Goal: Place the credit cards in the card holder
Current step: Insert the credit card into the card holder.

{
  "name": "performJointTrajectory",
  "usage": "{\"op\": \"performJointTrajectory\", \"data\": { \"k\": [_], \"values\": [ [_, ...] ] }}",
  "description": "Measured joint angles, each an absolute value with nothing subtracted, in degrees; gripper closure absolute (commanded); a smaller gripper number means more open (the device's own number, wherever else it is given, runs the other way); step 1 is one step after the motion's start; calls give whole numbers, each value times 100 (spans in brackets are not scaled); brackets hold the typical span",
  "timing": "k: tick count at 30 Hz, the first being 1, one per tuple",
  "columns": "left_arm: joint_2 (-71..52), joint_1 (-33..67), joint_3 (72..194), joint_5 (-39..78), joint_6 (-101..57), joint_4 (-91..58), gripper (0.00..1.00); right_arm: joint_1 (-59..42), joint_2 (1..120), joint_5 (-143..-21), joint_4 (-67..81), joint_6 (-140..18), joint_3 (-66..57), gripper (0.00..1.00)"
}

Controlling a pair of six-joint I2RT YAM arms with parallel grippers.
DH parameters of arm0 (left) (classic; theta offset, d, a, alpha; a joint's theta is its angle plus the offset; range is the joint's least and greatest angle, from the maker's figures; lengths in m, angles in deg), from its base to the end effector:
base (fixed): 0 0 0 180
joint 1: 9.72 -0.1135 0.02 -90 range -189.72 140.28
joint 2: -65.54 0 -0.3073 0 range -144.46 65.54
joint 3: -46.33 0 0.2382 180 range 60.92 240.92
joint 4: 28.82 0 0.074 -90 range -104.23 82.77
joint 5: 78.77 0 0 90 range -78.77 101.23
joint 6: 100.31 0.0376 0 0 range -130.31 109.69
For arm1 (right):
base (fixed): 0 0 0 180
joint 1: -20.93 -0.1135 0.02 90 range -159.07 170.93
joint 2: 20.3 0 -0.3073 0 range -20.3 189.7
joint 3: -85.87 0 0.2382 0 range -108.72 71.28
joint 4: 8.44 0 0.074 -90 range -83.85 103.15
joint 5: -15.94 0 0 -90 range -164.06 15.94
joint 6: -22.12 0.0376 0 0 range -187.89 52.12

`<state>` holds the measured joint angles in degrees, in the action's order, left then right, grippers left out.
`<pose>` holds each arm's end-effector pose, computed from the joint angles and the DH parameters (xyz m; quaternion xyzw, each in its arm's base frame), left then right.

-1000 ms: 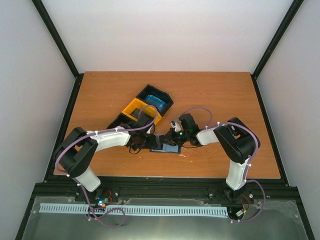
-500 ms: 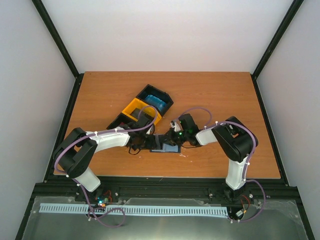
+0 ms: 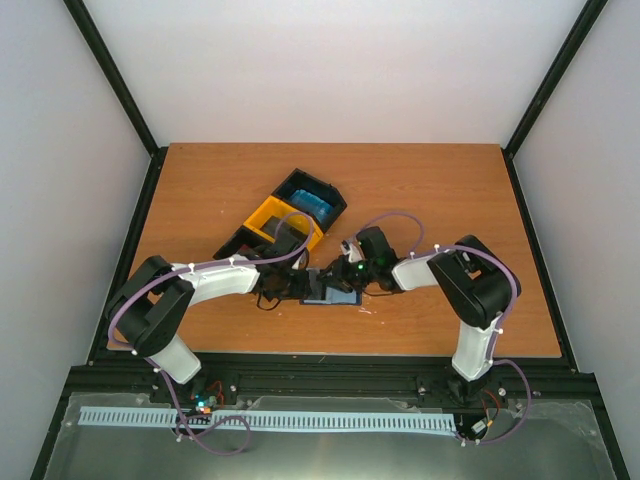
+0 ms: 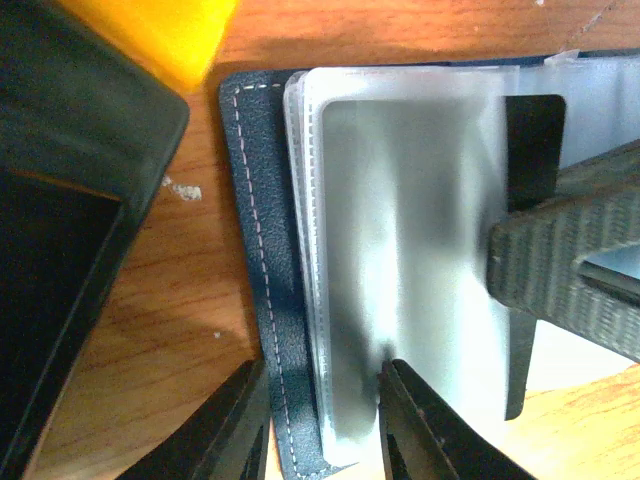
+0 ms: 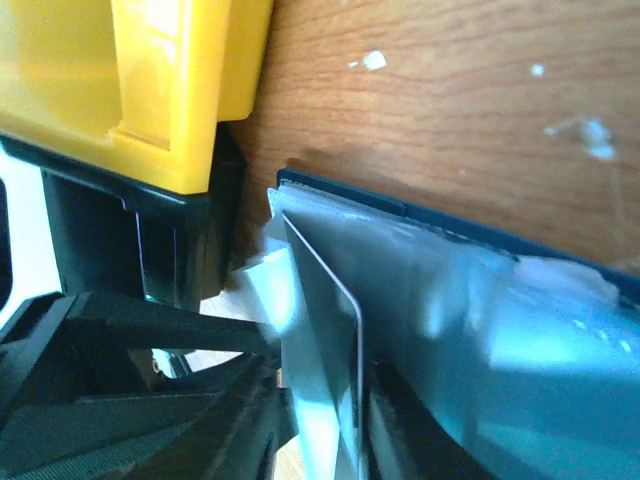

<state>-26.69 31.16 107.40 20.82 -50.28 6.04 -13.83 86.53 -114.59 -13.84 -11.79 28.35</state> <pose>0.2083 -0.1886 0.1958 0.0251 0.9746 -0.1965 0.1046 0.2639 0.2129 0.1559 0.0265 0.8734 0.4853 0.0307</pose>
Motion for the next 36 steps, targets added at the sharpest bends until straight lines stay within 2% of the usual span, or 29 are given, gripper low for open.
{"op": "performJointTrajectory", "data": {
  "k": [5,12,17,25,36],
  "values": [
    [-2664,3116,10713,2084,-5034,565,66,-1401,8404,-11267,-1021,-1255,2830,57],
    [-2664,3120,10713,2086,-5039,552,66,-1405,8137,-11013,-492,-1384,2819,54],
    [-2667,3127,10713,2099,-5041,537,63,-1409,8104,-10939,-160,-1496,2706,56],
    [-2664,3127,10716,2119,-5039,526,64,-1409,8194,-10994,37,-1625,2566,69],
    [-2664,3127,10716,2123,-5034,526,60,-1407,8303,-11179,61,-1758,2452,69]
  ]
}}
